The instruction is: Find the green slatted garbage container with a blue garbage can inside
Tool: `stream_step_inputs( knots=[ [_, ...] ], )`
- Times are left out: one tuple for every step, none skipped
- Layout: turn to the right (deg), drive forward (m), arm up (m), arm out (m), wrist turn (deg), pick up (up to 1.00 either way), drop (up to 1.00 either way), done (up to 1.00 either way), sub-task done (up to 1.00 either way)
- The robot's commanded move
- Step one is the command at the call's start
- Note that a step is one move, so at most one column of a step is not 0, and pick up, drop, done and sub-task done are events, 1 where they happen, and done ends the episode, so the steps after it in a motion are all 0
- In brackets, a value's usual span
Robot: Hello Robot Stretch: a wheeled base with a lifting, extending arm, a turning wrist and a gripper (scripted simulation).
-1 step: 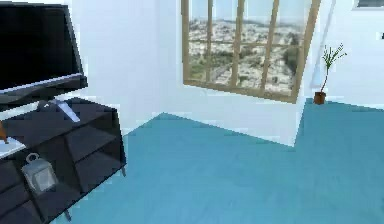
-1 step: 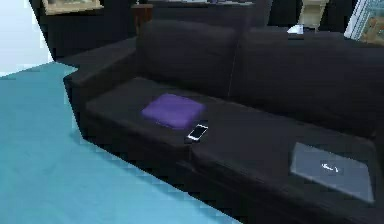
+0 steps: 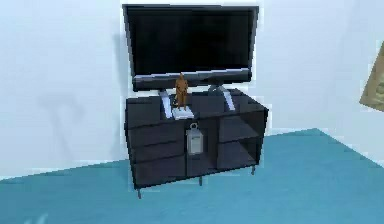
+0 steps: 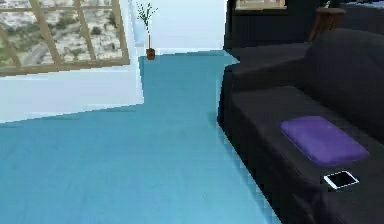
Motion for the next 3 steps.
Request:
stream_step_inputs(
  knots=[
    [-45.0, 0.0, 0.0, 0.0, 0.0, 0.0, 0.0, 0.0, 0.0],
    [-45.0, 0.0, 0.0, 0.0, 0.0, 0.0, 0.0, 0.0, 0.0],
    [-30.0, 0.0, 0.0, 0.0, 0.0, 0.0, 0.0, 0.0, 0.0]
  ],
)
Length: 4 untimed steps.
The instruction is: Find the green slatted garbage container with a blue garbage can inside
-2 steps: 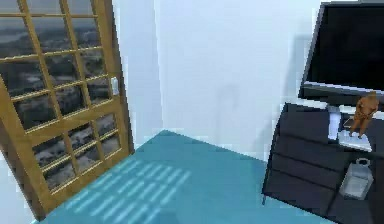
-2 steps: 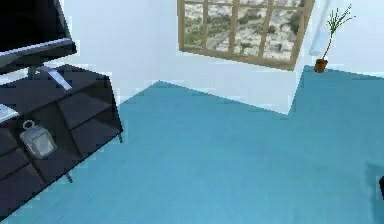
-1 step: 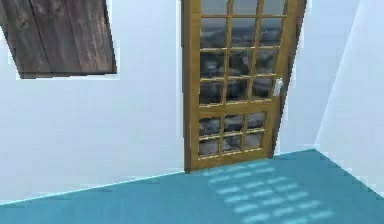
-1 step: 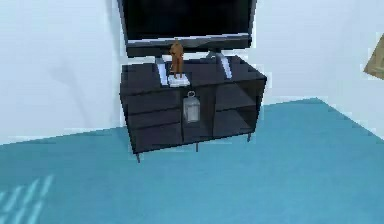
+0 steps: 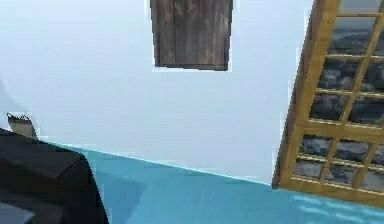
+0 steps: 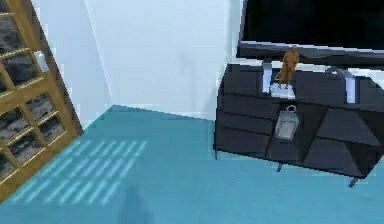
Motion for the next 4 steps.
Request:
stream_step_inputs(
  knots=[
    [0.0, 0.9, 0.0, 0.0, 0.0, 0.0, 0.0, 0.0, 0.0],
    [-42.0, 0.0, 0.0, 0.0, 0.0, 0.0, 0.0, 0.0, 0.0],
    [0.0, 0.05, 0.0, 0.0, 0.0, 0.0, 0.0, 0.0, 0.0],
    [9.0, 0.0, 0.0, 0.0, 0.0, 0.0, 0.0, 0.0, 0.0]
  ],
)
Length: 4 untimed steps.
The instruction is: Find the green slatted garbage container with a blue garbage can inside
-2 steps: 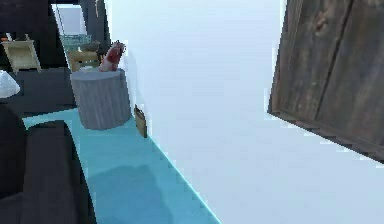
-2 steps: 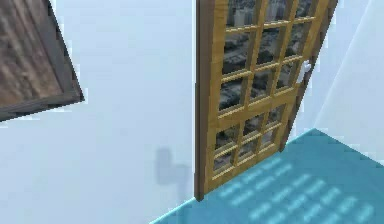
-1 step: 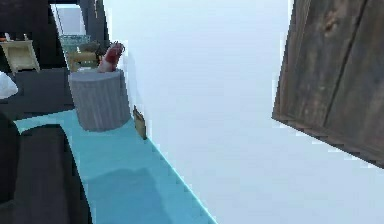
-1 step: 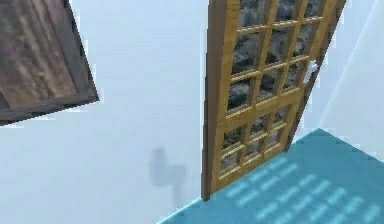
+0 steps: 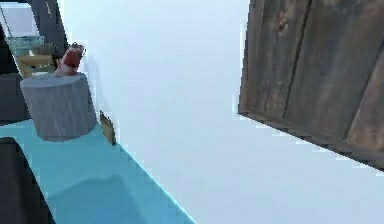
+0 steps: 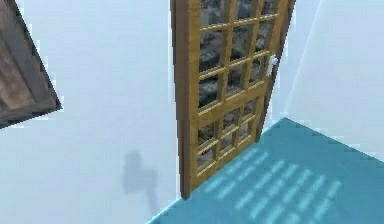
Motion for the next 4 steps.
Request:
stream_step_inputs(
  knots=[
    [0.0, 0.4, 0.0, 0.0, 0.0, 0.0, 0.0, 0.0, 0.0],
    [-39.0, 0.0, 0.0, 0.0, 0.0, 0.0, 0.0, 0.0, 0.0],
    [0.0, 1.0, 0.0, 0.0, 0.0, 0.0, 0.0, 0.0, 0.0],
    [0.0, 0.5, 0.0, 0.0, 0.0, 0.0, 0.0, 0.0, 0.0]
  ],
)
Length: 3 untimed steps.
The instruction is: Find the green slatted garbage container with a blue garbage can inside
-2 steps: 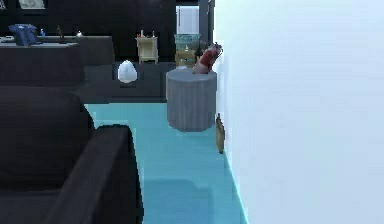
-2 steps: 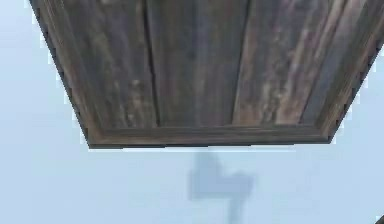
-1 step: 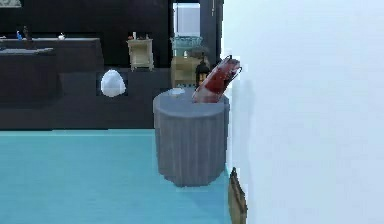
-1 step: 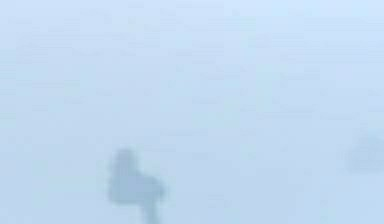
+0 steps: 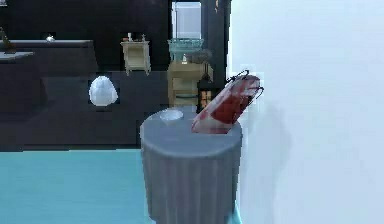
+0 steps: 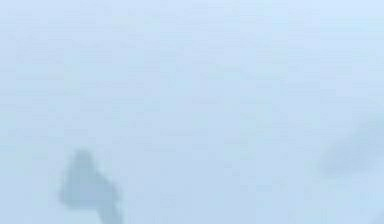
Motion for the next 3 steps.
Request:
stream_step_inputs(
  knots=[
    [-45.0, 0.0, 0.0, 0.0, 0.0, 0.0, 0.0, 0.0, 0.0],
    [-9.0, 0.0, 0.0, 0.0, 0.0, 0.0, 0.0, 0.0, 0.0],
    [0.0, 1.0, 0.0, 0.0, 0.0, 0.0, 0.0, 0.0, 0.0]
  ],
)
